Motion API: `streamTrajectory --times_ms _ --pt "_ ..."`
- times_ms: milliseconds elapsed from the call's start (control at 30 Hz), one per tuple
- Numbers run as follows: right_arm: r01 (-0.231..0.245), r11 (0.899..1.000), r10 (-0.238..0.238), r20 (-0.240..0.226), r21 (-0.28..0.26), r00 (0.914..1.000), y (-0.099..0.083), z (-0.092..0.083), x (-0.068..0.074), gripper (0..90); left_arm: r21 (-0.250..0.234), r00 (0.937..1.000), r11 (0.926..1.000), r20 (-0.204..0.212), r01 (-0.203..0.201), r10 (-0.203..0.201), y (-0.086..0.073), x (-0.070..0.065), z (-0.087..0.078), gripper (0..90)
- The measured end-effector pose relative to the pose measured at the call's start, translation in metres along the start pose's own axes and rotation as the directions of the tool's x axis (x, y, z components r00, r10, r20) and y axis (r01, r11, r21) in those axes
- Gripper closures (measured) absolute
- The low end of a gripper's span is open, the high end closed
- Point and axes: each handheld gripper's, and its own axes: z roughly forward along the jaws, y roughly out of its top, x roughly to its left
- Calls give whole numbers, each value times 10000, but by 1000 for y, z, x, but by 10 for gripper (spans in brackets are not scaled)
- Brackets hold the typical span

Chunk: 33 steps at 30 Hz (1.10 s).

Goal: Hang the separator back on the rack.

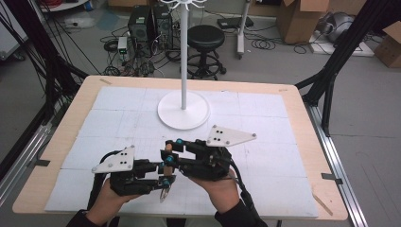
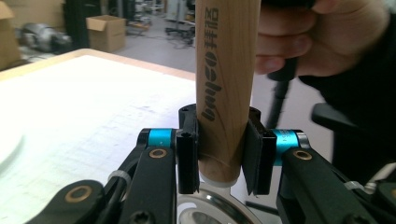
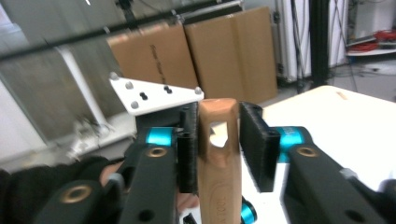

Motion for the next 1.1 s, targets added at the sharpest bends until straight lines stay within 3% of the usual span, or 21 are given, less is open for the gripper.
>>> streamTrajectory --times_ms 33,100,167,200,233,267,300,333,367,400,467,500,600,667,700,800,900,933,967,1033,1100 --pt "-32 9998 29 -127 -191 9999 -1 -2 -3 461 -70 9996 10000 288 65 -63 0 0 0 702" --pt "189 9988 -231 -932 -460 9954 -3 -7 -12 277 -109 9974 9999 723 24 -16 2 -1 0 702" --pt "247 9985 -300 -1117 -488 9933 -4 -9 -13 252 -143 9960 9999 894 -3 16 2 -2 0 701" --pt "520 9978 -577 -1585 -401 9857 -6 -11 -16 242 -180 9926 9998 1210 -75 96 3 -3 1 701" --pt "520 9978 -577 -1585 -401 9857 -6 -11 -16 242 -180 9926 9998 1210 -75 96 3 -3 1 701" --pt "682 9975 -710 -2201 -204 9729 -8 -11 -19 248 -315 9880 9994 1537 -112 159 4 -4 1 701" --pt "682 9975 -710 -2201 -204 9729 -8 -11 -19 248 -315 9880 9994 1537 -112 159 4 -4 1 701" --pt "761 9970 -776 -2389 -153 9679 -8 -11 -19 254 -383 9838 9992 1784 -80 147 4 -4 1 701" --pt "821 9966 -804 -2810 -58 9563 -10 -10 -20 268 -416 9821 9991 1876 -72 149 4 -4 1 701" --pt "885 9960 -811 -3193 85 9442 -12 -8 -21 329 -458 9785 9989 2056 -70 163 5 -5 1 701" --pt "911 9956 -780 -3548 202 9317 -13 -6 -22 405 -452 9754 9990 2196 -66 164 5 -6 1 701" --pt "911 9956 -780 -3548 202 9317 -13 -6 -22 405 -452 9754 9990 2196 -66 164 5 -6 1 701" --pt "964 9951 -804 -3820 230 9207 -15 -4 -22 533 -439 9710 9990 2386 -50 153 5 -6 1 701" --pt "814 9964 -642 -4212 229 9047 -15 -2 -23 609 -479 9690 9989 2467 -25 142 5 -6 1 701" --pt "814 9964 -642 -4212 229 9047 -15 -2 -23 609 -499 9675 9988 2524 -9 135 5 -6 1 701" --pt "1051 9943 -856 -4503 185 8888 -14 -3 -20 704 -473 9647 9989 2629 -24 147 5 -7 1 701" --pt "1052 9943 -857 -4496 185 8891 -14 -3 -19 707 -467 9651 9989 2614 -13 135 5 -7 1 701" --pt "941 9953 -753 -4339 219 8978 -14 -3 -19 709 -465 9651 9989 2618 6 116 5 -6 1 699" --pt "941 9953 -753 -4339 219 8978 -14 -3 -19 709 -465 9664 9989 2569 34 87 5 -6 1 699" --pt "761 9964 -551 -4006 367 9146 -13 -3 -17 710 -643 9762 9979 2166 77 64 4 -5 0 664" --pt "780 9961 -587 -3536 405 9335 -12 -3 -14 710 -516 9867 9983 1614 265 -178 4 -2 -1 501"
